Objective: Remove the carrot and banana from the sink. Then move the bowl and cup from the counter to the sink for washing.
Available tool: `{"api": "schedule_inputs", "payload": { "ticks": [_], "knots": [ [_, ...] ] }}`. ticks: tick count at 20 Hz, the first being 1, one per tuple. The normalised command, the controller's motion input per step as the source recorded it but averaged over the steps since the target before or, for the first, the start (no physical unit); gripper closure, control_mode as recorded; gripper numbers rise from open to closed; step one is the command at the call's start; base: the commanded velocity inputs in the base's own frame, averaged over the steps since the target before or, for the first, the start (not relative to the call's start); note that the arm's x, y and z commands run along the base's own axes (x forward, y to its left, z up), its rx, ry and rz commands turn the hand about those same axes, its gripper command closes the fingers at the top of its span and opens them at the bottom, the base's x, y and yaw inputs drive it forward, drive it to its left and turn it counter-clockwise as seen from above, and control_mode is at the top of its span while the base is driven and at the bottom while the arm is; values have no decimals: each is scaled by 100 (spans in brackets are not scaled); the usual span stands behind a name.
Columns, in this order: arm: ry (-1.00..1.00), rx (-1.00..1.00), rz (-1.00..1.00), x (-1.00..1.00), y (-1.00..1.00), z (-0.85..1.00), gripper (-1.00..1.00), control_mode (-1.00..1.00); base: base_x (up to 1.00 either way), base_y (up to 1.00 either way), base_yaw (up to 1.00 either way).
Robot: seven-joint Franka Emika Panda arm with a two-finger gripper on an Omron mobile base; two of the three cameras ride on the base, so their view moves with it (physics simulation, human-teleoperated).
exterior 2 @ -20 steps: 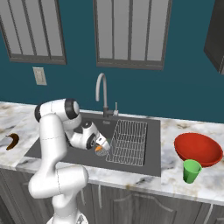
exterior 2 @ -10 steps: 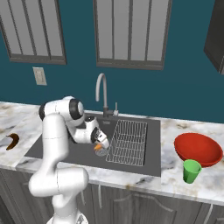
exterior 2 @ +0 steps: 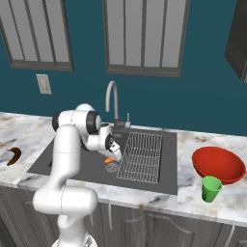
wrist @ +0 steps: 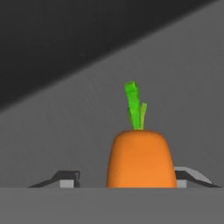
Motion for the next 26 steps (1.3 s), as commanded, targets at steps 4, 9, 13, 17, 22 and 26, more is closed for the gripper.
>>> {"api": "schedule_inputs", "payload": {
  "ticks": [4,9,13,17,22,26],
  "knots": [
    [16,0,0,-13,-20,-27,100,-100,0,0,0],
    [6,2,0,-22,-18,-8,100,-100,0,0,0],
    [7,6,-3,-34,-14,-1,100,-100,0,0,0],
    [6,9,-3,-31,-8,2,100,-100,0,0,0],
    [1,6,-1,-31,-1,6,100,-100,0,0,0],
    [0,4,0,-27,6,7,100,-100,0,0,0]
  ]
}}
